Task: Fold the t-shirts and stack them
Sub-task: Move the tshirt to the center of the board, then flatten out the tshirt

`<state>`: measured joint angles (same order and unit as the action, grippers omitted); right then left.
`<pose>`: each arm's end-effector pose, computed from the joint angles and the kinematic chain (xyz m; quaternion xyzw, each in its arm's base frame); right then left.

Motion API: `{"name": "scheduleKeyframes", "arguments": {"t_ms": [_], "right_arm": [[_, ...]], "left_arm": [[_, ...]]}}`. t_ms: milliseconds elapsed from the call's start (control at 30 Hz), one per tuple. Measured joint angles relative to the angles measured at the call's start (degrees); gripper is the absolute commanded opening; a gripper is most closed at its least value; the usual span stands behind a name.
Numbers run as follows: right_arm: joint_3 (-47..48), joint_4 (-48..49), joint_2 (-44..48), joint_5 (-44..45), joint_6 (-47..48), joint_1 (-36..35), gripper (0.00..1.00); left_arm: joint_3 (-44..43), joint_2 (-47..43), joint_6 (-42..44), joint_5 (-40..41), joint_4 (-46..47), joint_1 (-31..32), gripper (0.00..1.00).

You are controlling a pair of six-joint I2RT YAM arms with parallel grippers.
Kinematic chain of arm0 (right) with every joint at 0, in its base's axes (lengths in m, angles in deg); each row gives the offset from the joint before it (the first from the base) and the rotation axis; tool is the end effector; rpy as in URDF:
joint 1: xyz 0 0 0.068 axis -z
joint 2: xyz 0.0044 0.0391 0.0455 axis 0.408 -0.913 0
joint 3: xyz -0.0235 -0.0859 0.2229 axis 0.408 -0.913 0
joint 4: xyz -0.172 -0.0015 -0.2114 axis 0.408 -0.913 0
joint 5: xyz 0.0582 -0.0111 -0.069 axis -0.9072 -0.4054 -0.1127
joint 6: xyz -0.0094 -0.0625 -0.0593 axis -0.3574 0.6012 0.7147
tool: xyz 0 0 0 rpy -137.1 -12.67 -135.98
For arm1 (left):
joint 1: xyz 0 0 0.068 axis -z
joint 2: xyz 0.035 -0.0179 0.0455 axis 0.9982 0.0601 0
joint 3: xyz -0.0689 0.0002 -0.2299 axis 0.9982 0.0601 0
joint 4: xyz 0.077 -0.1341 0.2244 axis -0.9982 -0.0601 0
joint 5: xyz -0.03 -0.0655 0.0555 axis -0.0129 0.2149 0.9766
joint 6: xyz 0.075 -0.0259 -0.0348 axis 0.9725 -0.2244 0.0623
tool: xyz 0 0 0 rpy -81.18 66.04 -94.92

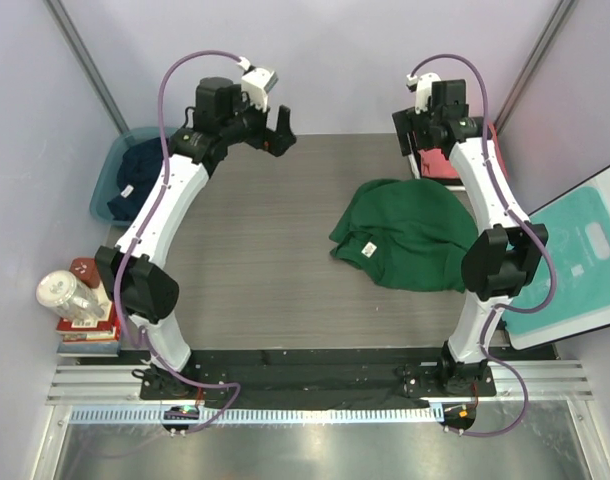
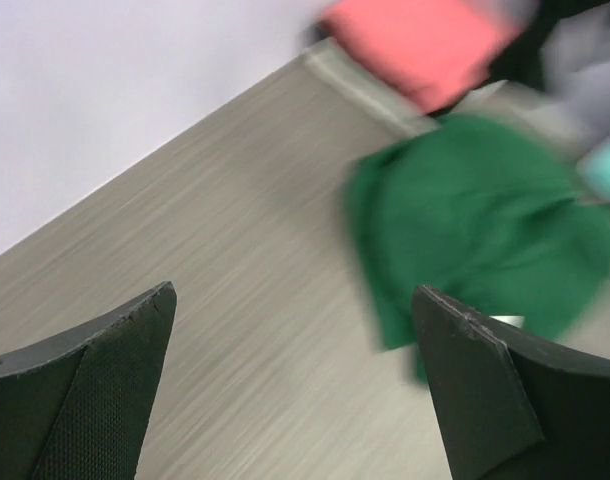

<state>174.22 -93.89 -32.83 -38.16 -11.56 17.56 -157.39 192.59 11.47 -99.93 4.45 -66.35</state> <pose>0.4678 0.0456 0.3099 -0.1510 0.8773 -0.0827 0.4479 0.4123 -0.1885 0.3957 0.2695 0.7534 -0.2860 0.5272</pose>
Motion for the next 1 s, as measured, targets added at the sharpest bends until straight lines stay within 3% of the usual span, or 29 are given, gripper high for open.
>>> {"name": "scheduleKeyframes", "arguments": {"t_ms": [167,367,600,800,867,1000], "right_arm": [[3.9,-5.4,0.1,-9.9,1.3,-2.2,0.98],[3.6,-10.7,-5.4,-17.0,4.4,-12.8,0.97],[3.5,-14.3,-18.5,-19.0,5.5,-18.0,0.97],[-0.9,-14.3,-19.5,-16.0,6.4,-15.8,0.96],[-3.5,-13.9,-18.8,-14.6,6.9,-15.3,0.94],[-7.2,-13.0,-18.4,-12.7,8.3,-15.4,0.69]], "left_arm": [[9.3,-2.8,7.1,17.1,-1.5,-1.6,1.00],[16.6,-2.0,11.8,26.7,-5.0,-3.6,1.00],[16.8,-0.6,14.7,30.1,-7.1,-5.5,1.00],[16.8,-0.6,15.9,30.1,-7.2,-8.3,1.00],[16.8,-0.6,15.9,29.8,-7.2,-9.2,1.00],[17.1,-0.6,15.8,29.2,-7.2,-10.3,1.00]]}}
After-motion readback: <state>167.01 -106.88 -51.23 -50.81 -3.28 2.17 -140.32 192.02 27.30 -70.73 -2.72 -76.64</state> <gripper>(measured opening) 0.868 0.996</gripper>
